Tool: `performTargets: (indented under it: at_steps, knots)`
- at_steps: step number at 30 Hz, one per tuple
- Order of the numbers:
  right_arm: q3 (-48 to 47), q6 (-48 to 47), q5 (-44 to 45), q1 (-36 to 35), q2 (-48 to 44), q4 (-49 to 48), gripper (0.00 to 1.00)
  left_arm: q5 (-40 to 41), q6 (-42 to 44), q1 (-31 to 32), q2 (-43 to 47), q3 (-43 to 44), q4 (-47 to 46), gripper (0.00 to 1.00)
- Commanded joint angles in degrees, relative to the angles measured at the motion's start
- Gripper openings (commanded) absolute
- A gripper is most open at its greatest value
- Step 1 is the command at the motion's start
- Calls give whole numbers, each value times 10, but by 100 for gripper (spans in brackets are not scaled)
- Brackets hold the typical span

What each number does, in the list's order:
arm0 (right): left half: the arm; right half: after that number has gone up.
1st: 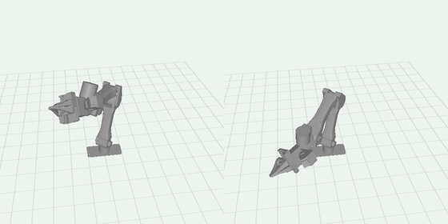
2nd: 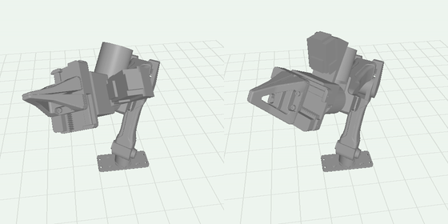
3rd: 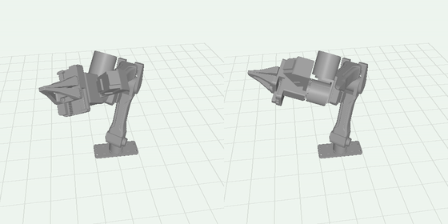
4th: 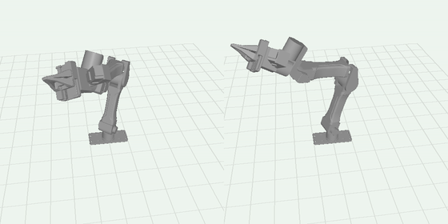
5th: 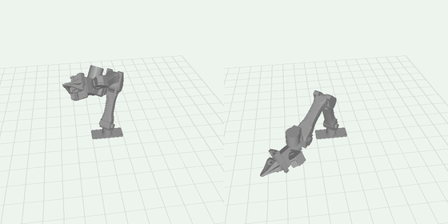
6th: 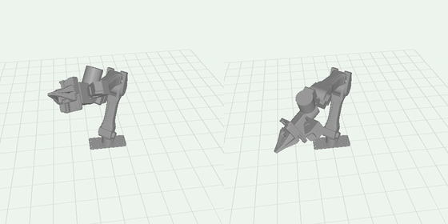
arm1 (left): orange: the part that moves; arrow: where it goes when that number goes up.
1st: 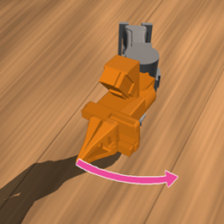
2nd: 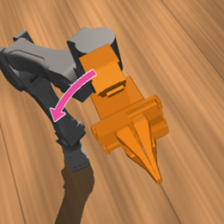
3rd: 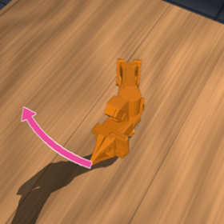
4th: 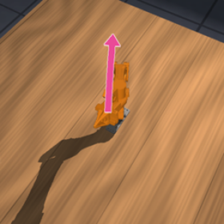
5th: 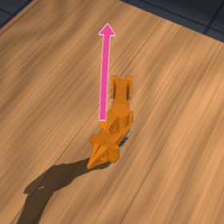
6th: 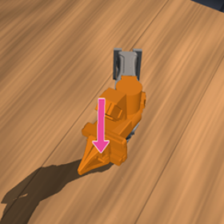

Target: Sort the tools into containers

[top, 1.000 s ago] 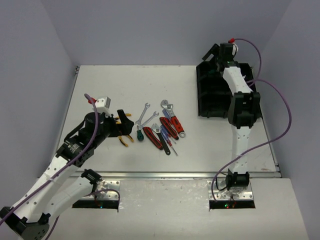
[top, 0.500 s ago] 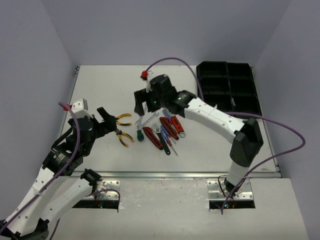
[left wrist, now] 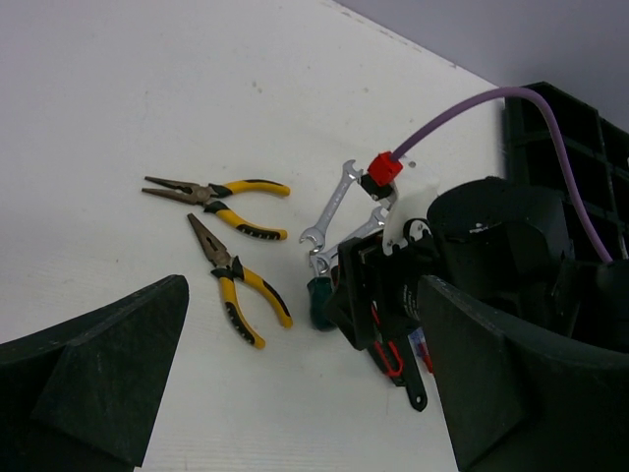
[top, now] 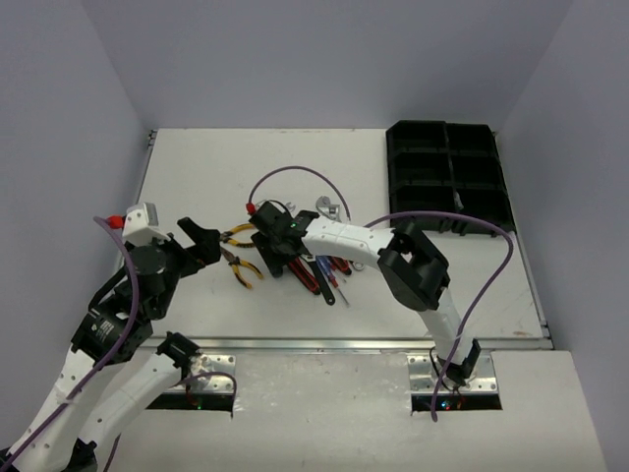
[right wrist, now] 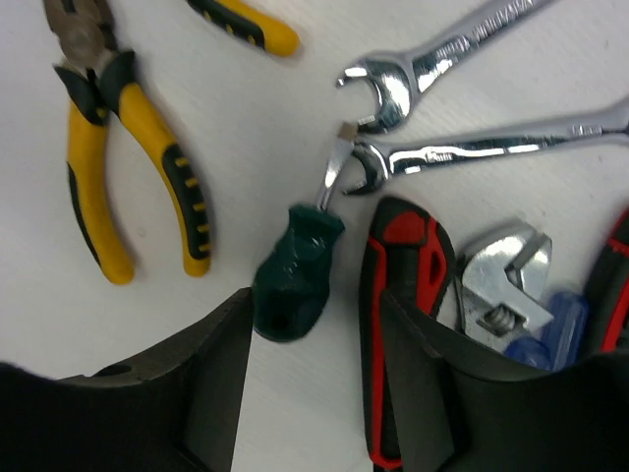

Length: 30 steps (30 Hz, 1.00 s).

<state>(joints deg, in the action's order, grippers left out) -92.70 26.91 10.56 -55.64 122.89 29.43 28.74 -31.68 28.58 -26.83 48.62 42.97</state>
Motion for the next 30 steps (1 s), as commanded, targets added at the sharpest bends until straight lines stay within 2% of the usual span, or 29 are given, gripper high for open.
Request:
performTargets:
  at_steps: [1, 12, 20, 21, 23, 26, 27, 30]
  knots:
    - [-67, 11, 14, -3, 25, -2, 54, -16, 16, 1, -24, 0, -29, 100]
    - [-94, 41, 24, -5, 73, 10, 43, -21, 20, 1, -24, -1, -32, 100]
    - [-60, 79, 13, -14, 84, -7, 44, -23, 21, 1, -19, -2, -35, 100]
    - [-58, 80, 14, -15, 85, -9, 40, -24, 21, 1, -19, -2, -35, 100]
    - [-53, 81, 18, -19, 82, -14, 22, -23, 21, 1, -17, -2, -35, 100]
    - [-41, 82, 32, -21, 60, -20, 5, -24, 21, 0, -14, -3, -36, 100]
    - [-36, 80, 34, -21, 48, -25, 1, -24, 22, 0, -13, -3, -36, 100]
    - [-27, 60, 35, -16, -5, -36, 0, -23, 22, 1, -11, -3, -36, 100]
